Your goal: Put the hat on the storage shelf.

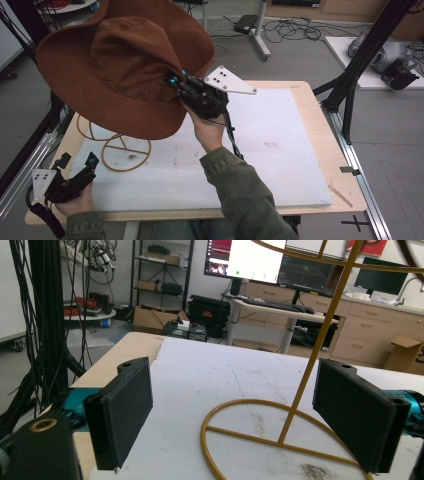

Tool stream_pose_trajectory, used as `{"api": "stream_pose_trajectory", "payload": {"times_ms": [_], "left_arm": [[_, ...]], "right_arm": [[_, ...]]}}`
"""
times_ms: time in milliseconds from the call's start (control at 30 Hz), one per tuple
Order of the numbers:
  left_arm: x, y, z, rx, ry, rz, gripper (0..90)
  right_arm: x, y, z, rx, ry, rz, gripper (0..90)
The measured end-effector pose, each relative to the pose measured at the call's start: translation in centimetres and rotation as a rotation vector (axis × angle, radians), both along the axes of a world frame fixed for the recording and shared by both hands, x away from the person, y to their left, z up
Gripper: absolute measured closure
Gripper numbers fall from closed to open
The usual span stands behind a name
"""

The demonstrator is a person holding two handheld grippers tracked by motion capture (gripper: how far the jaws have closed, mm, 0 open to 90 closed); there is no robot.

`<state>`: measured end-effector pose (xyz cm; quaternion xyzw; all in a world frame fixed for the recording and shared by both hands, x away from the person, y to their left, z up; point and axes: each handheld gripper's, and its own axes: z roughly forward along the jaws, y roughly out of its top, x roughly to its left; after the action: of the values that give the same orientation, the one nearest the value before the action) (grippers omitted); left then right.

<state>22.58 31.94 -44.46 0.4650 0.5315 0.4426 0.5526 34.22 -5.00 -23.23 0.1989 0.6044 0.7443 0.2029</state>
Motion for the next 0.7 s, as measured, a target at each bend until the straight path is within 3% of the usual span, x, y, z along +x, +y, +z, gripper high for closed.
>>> {"api": "stream_pose_trajectory", "payload": {"times_ms": [500, 633, 700], "left_arm": [[0.4, -0.6, 0.1, 0.010, -0.001, -0.029, 16.4], [0.4, -0.5, 0.0, 0.009, 0.000, -0.029, 16.4], [0.4, -0.5, 0.0, 0.009, 0.003, -0.031, 16.4]], "right_arm": [[0.9, 6.8, -0.1, -0.126, 0.047, 0.113, 88.6], [0.9, 7.8, -0.8, -0.182, 0.075, 0.139, 88.6], [1.0, 8.6, -1.5, -0.251, 0.117, 0.165, 88.5]]}}
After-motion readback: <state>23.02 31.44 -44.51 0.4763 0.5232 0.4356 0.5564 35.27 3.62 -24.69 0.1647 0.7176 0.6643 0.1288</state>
